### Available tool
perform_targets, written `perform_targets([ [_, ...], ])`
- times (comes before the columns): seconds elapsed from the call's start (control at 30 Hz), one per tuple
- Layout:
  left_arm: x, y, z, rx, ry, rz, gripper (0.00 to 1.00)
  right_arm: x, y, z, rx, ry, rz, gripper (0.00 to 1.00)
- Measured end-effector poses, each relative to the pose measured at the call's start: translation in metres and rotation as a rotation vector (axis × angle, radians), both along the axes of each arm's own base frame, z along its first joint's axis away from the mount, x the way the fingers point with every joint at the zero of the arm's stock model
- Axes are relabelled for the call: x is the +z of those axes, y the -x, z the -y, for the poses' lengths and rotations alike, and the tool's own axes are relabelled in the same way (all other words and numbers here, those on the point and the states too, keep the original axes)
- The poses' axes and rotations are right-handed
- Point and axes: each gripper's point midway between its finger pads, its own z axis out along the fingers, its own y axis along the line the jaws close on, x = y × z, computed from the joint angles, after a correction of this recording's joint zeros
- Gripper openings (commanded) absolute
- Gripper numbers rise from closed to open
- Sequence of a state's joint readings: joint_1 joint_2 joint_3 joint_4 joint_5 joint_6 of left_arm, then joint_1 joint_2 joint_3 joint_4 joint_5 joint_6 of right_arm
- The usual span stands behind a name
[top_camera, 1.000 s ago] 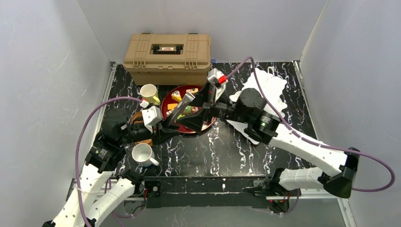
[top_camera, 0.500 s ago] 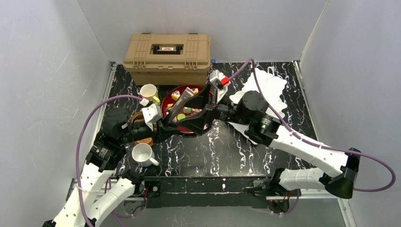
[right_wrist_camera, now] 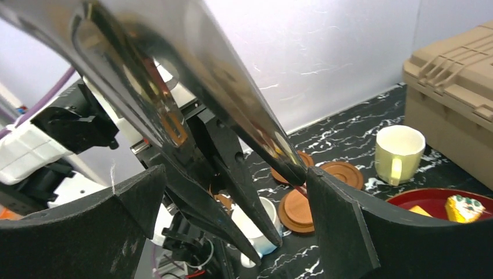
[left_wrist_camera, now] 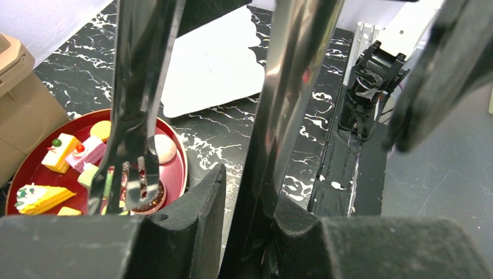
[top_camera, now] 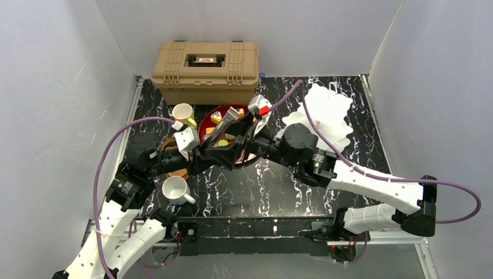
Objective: Serve the afternoon tea
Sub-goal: Pick up the clamp from the center of the board.
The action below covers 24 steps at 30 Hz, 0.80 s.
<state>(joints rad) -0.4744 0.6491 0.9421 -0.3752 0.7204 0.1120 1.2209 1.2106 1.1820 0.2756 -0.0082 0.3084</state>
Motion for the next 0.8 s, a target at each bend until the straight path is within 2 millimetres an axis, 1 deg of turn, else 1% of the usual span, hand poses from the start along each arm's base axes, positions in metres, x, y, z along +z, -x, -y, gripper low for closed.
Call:
perform_targets([
  [0.1, 0.0, 0.0, 0.0, 0.003, -0.001, 0.001, 0.05, -0.004, 0.001, -0.002, -0.046, 0.031, 0.016, 0.98],
  [0.23, 0.0, -0.003, -0.002, 0.017, -0.002, 0.007, 0.05, -0.003, 0.01, -0.016, -0.104, 0.099, 0.068, 0.98],
  [0.33, 0.001, -0.002, -0.003, 0.018, -0.002, 0.013, 0.05, -0.003, 0.01, -0.017, -0.155, 0.13, 0.091, 0.98],
  [0.43, 0.0, -0.004, -0.003, 0.023, -0.005, 0.012, 0.05, -0.005, 0.007, -0.01, -0.191, 0.139, 0.105, 0.98],
  [0.53, 0.0, -0.002, -0.002, 0.016, -0.005, 0.013, 0.05, -0.009, 0.002, 0.006, -0.228, 0.149, 0.122, 0.98],
  [0.57, 0.0, -0.002, -0.002, 0.012, -0.004, 0.014, 0.05, -0.007, -0.001, 0.012, -0.241, 0.145, 0.125, 0.98],
  [0.63, 0.001, -0.001, -0.002, 0.009, -0.004, 0.015, 0.05, 0.004, -0.004, 0.021, -0.256, 0.117, 0.132, 0.98],
  [0.73, 0.0, -0.001, -0.002, 0.007, -0.004, 0.012, 0.05, 0.011, -0.002, 0.022, -0.244, 0.097, 0.137, 0.98],
  [0.8, 0.0, -0.001, -0.002, 0.007, -0.005, 0.011, 0.05, 0.006, -0.001, 0.018, -0.235, 0.108, 0.137, 0.98],
])
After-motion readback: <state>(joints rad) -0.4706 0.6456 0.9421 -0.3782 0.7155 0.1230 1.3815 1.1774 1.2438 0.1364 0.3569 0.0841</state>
